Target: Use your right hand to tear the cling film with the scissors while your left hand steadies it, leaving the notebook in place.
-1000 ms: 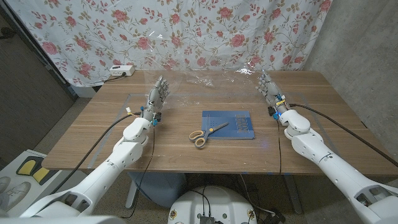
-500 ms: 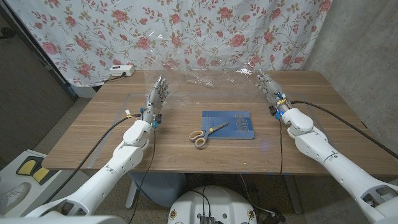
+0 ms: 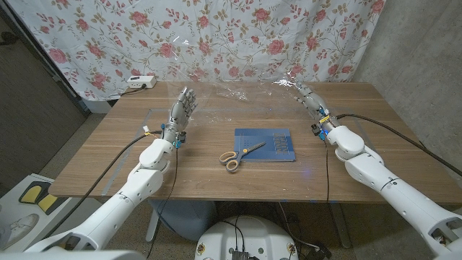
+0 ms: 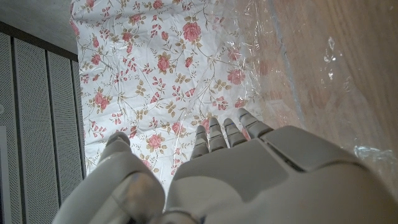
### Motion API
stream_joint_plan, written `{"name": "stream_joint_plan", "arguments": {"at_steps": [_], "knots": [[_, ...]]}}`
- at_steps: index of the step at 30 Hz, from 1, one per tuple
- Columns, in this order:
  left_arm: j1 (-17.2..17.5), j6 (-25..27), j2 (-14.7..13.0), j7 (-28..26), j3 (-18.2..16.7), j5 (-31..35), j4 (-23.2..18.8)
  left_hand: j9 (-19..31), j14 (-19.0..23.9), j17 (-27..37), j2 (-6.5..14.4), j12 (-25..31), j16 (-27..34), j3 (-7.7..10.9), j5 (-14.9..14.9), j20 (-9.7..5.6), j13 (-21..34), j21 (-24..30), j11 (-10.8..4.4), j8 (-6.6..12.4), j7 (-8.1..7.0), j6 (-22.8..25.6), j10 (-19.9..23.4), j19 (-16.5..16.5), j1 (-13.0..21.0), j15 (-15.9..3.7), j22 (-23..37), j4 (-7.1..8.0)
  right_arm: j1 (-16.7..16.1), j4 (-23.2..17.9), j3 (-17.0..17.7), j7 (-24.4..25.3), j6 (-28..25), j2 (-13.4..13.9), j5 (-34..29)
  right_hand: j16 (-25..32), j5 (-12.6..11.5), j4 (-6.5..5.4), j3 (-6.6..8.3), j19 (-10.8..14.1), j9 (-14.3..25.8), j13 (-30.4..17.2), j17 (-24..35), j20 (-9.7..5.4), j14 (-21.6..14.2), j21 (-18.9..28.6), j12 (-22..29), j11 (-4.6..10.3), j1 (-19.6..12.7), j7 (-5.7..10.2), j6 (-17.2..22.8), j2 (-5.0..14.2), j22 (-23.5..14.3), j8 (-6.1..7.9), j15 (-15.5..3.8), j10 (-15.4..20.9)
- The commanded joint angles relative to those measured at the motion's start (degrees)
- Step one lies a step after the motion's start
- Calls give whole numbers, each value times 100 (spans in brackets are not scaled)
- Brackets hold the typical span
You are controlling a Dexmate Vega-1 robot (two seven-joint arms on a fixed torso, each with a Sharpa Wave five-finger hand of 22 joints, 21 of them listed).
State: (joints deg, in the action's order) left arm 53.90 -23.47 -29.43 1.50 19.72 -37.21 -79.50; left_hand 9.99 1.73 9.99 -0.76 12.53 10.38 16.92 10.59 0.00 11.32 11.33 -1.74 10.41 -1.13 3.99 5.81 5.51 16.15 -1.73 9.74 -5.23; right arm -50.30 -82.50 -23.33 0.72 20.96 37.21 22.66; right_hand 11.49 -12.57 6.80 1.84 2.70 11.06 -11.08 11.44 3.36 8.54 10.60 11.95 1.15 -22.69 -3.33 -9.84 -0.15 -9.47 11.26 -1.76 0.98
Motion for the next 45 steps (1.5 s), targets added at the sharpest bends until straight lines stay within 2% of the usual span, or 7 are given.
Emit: {"name": "stream_joint_plan", "arguments": {"at_steps": [1, 2, 6, 11, 14, 26, 45], "knots": [[-114, 66, -60, 154, -38, -72, 113, 18, -30, 10, 34, -9, 0, 9, 25, 21, 9, -22, -1, 17, -4, -33, 19, -24, 11, -29, 23, -24, -27, -193, -60, 101, 16, 266, -544, 80, -6, 67, 53, 198, 22, -19, -8, 49, -216, 63, -47, -43, -179, 76, -299, 20, -23, 87, 89, -131], [-116, 60, -58, 159, -37, -72, 118, 18, -29, 10, 34, -9, 1, 9, 25, 25, 9, -23, -1, 16, -5, -36, 19, -26, 11, -25, 23, -24, -27, -191, -59, 99, 20, 265, -545, 79, 6, 82, 59, 221, 23, -19, -18, 69, -259, 55, -23, -78, -222, 320, -228, 20, -21, 109, 132, -59], [-201, 27, 6, 251, 11, -72, 272, 18, -29, 10, 37, -10, 2, 8, 25, 41, 9, -26, -22, 19, -3, -31, 18, -32, 9, -27, 23, -27, -66, -315, -32, 90, 0, 340, -574, 58, 19, 90, 55, 289, 20, -19, -25, 403, -261, 52, -9, -81, -269, 613, -209, 10, -21, 98, 81, 35], [-259, 33, -21, 225, 58, 53, 330, 17, -27, 10, 41, -6, 4, 7, 25, 54, 9, -30, -18, 20, -9, -28, 29, -41, 7, -24, 23, -30, -81, -427, -34, -8, -38, 464, -633, 227, 34, 69, 58, 591, 20, -31, -3, 572, -762, 111, -53, -30, -299, 731, -300, 52, -22, 57, 523, -47], [-268, -7, -2, 226, 50, 49, 347, 17, -25, 10, 43, -6, 5, 6, 25, 83, 9, -36, -14, 20, -10, -30, 30, -56, 6, -15, 24, -32, -83, -469, -48, -61, -8, 504, -675, 269, 46, 88, 92, 782, 25, -56, 9, 687, -990, 116, -83, 53, -397, 737, -341, 99, -25, 51, 22, -204], [-280, -10, 35, 221, 40, 9, 380, 17, -14, 10, 50, 1, 11, 3, 24, 91, 8, -35, 0, 30, -22, 0, 54, -56, 2, -21, 24, -42, -142, -686, -84, -75, 10, 649, -967, 50, 76, 112, 136, 568, 26, -62, 26, 37, -545, -21, -60, 90, -560, 519, -357, 147, -27, 67, 3, -180], [-198, 101, 1, 158, 71, 19, 244, 16, -5, 9, 62, 20, 14, -1, 23, 86, 8, -33, 6, 32, -19, 18, 117, -53, -1, -49, 24, -59, -322, -1018, 5, -39, 156, 859, -1313, 33, 93, 109, 149, 514, 27, -50, 23, -60, -459, -5, -20, 120, -628, 255, -191, 163, -22, 119, -97, -50]]}}
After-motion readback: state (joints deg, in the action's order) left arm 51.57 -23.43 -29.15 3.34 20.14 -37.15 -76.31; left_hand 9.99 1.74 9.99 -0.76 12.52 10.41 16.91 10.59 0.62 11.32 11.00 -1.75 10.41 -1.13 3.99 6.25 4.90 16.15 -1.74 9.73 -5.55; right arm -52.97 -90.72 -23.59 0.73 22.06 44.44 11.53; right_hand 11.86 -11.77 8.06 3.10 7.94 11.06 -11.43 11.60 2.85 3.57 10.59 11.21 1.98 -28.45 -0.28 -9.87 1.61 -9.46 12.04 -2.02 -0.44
